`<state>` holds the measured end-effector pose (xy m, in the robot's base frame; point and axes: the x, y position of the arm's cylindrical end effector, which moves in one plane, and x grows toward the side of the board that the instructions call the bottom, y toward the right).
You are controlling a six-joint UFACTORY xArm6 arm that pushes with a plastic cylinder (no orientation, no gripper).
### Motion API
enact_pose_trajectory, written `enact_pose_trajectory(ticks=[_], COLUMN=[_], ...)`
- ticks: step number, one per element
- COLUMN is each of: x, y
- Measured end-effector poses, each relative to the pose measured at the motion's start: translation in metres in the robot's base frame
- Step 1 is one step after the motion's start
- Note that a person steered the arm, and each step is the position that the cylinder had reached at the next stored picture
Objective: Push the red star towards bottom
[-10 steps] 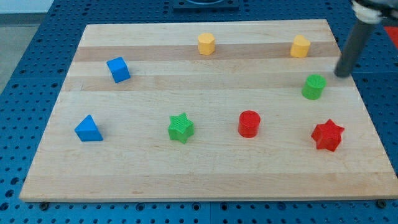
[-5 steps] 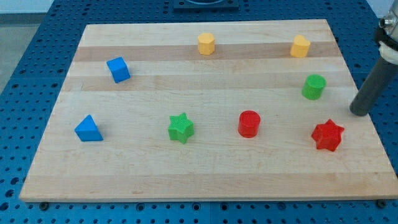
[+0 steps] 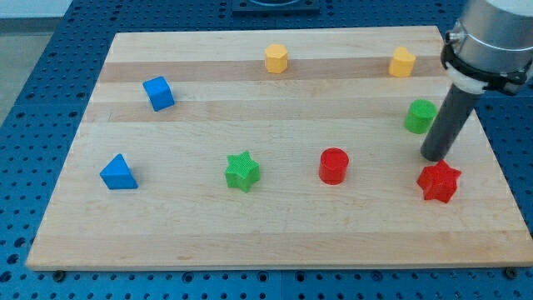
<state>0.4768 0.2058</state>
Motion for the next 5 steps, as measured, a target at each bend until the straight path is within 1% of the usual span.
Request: enact_pose_trajectory(ticks=[2, 3, 4, 5], x=[0.003, 0.021, 0.023, 0.040], y=[-0.008, -0.006, -0.006, -0.006])
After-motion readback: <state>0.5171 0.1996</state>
